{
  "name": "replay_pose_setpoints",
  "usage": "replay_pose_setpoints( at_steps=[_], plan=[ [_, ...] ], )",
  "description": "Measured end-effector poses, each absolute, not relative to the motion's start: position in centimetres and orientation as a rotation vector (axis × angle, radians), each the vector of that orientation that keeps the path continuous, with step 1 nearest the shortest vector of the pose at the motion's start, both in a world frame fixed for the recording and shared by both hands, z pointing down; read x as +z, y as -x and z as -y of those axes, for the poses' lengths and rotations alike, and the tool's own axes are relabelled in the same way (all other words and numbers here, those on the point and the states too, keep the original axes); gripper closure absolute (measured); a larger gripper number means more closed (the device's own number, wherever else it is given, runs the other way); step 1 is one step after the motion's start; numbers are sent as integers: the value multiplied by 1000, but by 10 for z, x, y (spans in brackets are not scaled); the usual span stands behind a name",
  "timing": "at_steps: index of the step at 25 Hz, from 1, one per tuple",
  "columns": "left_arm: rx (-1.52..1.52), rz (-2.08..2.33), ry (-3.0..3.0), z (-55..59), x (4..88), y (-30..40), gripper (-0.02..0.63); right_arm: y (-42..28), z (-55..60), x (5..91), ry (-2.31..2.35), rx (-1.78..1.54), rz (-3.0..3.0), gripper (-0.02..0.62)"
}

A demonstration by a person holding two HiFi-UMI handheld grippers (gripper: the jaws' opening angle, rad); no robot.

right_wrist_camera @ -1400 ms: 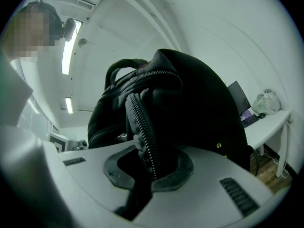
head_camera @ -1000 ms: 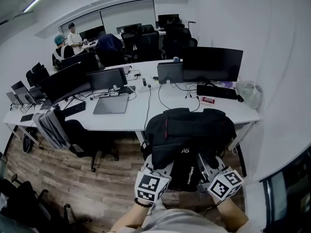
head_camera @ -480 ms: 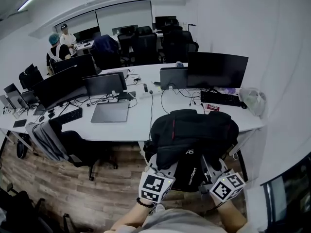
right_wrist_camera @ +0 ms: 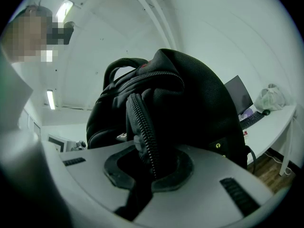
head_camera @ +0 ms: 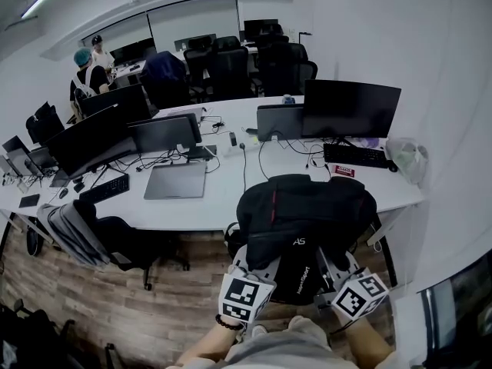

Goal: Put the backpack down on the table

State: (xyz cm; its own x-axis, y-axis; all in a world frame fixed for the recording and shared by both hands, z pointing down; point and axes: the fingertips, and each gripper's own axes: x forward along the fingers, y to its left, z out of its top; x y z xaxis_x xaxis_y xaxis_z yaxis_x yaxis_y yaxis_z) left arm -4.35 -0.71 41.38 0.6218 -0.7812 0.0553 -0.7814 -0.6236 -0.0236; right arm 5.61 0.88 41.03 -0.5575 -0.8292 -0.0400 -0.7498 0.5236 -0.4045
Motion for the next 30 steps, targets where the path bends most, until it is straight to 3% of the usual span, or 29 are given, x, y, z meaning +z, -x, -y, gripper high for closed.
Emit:
replay_pose_setpoints(
  at_steps=[30],
  plan=[
    [126, 1570, -2726, 164, 406, -50, 534, -151, 165, 403, 1126, -507, -2635, 558]
  ],
)
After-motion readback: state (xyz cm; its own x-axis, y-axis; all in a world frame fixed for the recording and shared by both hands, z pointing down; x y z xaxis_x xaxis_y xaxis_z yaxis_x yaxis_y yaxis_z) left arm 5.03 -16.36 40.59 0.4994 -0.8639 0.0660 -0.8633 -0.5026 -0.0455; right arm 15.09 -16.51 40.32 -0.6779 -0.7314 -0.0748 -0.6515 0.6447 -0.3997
